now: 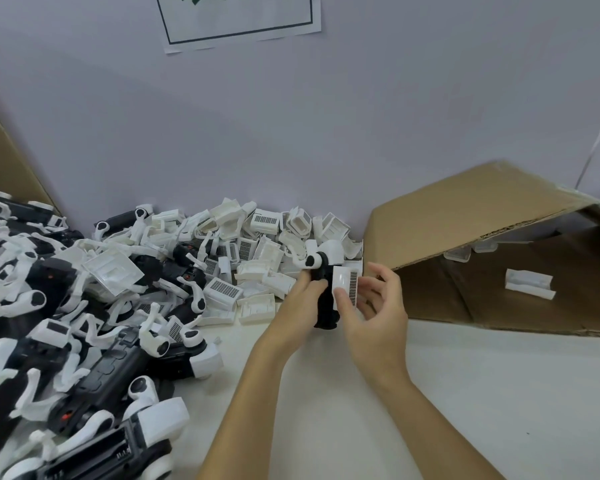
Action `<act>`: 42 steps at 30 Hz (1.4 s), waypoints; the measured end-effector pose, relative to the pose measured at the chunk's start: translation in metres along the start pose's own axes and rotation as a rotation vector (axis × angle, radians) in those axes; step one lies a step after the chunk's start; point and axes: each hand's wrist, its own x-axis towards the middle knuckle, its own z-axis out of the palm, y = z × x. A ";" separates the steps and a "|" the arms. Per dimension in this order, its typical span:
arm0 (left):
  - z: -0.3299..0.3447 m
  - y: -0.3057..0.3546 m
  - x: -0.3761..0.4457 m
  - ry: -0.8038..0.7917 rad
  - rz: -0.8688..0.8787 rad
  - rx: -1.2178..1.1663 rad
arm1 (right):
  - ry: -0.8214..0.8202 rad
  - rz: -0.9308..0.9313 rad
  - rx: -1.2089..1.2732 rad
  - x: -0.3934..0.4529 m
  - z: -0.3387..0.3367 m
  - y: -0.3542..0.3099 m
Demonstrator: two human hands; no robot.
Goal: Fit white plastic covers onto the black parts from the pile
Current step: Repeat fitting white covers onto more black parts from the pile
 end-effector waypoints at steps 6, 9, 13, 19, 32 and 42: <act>0.014 -0.005 0.001 -0.015 0.127 -0.010 | -0.035 -0.074 -0.113 0.000 -0.002 0.000; 0.010 -0.008 0.005 0.061 0.104 -0.058 | -0.074 -0.081 -0.127 -0.001 0.000 0.000; 0.003 -0.010 0.007 0.053 0.087 -0.095 | -0.088 -0.053 -0.124 0.000 0.002 0.002; 0.005 -0.013 0.011 0.093 0.147 -0.042 | -0.053 0.003 -0.067 -0.001 0.003 0.001; 0.002 -0.019 0.014 0.008 0.141 0.061 | -0.089 -0.126 -0.313 -0.002 0.000 0.002; -0.008 -0.014 0.007 0.023 0.055 0.078 | -0.199 0.161 -0.063 0.003 -0.003 -0.001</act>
